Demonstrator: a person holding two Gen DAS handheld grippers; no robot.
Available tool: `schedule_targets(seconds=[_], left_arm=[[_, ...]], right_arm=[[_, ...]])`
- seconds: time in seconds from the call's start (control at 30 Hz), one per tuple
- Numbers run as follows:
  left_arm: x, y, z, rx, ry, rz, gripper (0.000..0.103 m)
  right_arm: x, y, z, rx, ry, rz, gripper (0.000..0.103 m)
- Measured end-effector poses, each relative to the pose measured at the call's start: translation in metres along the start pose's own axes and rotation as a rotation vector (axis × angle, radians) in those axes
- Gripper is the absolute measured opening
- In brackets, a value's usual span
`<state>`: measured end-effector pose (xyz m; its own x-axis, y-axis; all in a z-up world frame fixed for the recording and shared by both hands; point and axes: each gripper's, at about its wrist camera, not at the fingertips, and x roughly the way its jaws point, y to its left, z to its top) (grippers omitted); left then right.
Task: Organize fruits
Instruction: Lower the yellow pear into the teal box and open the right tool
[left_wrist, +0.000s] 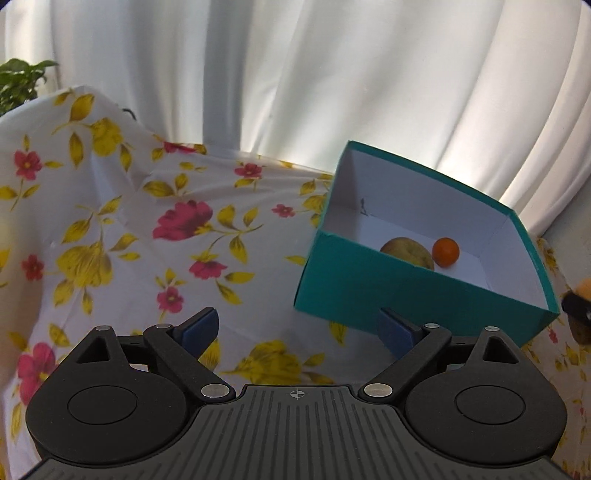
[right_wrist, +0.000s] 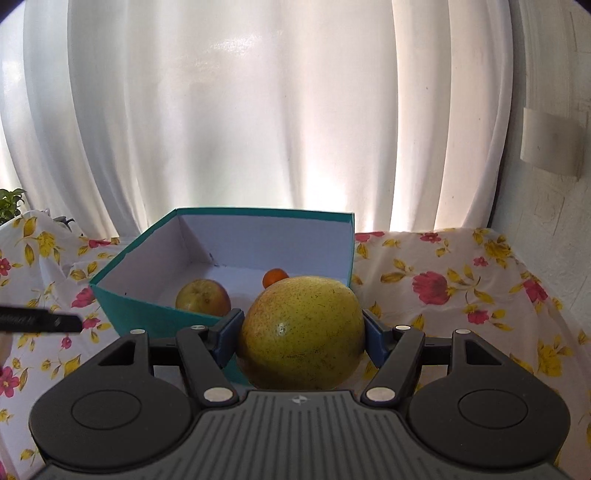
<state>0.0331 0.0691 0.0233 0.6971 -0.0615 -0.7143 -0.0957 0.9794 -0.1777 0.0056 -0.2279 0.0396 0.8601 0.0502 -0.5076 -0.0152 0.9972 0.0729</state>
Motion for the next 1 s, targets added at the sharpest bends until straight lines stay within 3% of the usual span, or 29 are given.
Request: schedule_targets(seconds=[0.27, 0.43, 0.63, 0.83, 0.9, 1.0], left_arm=[[-0.005, -0.003, -0.022, 0.082, 0.04, 0.024, 0.097], [-0.007, 0.004, -0.032, 0.06, 0.072, 0.022, 0.097], [-0.013, 0.015, -0.033, 0.03, 0.054, 0.027, 0.097], [-0.008, 0.025, -0.04, -0.02, 0.09, -0.03, 0.097], [-0.007, 0.025, -0.042, -0.015, 0.096, -0.037, 0.097], [-0.008, 0.021, -0.044, 0.023, 0.094, -0.028, 0.097]], right_arm=[[0.04, 0.008, 0.009, -0.012, 0.01, -0.012, 0.067], [0.062, 0.016, 0.01, -0.043, 0.009, -0.023, 0.067], [0.083, 0.016, 0.005, -0.022, 0.068, -0.015, 0.067], [0.083, 0.018, 0.004, -0.036, 0.07, -0.021, 0.067], [0.075, 0.017, 0.004, -0.022, 0.035, -0.008, 0.069], [0.061, 0.02, 0.009, -0.039, -0.008, -0.009, 0.081]])
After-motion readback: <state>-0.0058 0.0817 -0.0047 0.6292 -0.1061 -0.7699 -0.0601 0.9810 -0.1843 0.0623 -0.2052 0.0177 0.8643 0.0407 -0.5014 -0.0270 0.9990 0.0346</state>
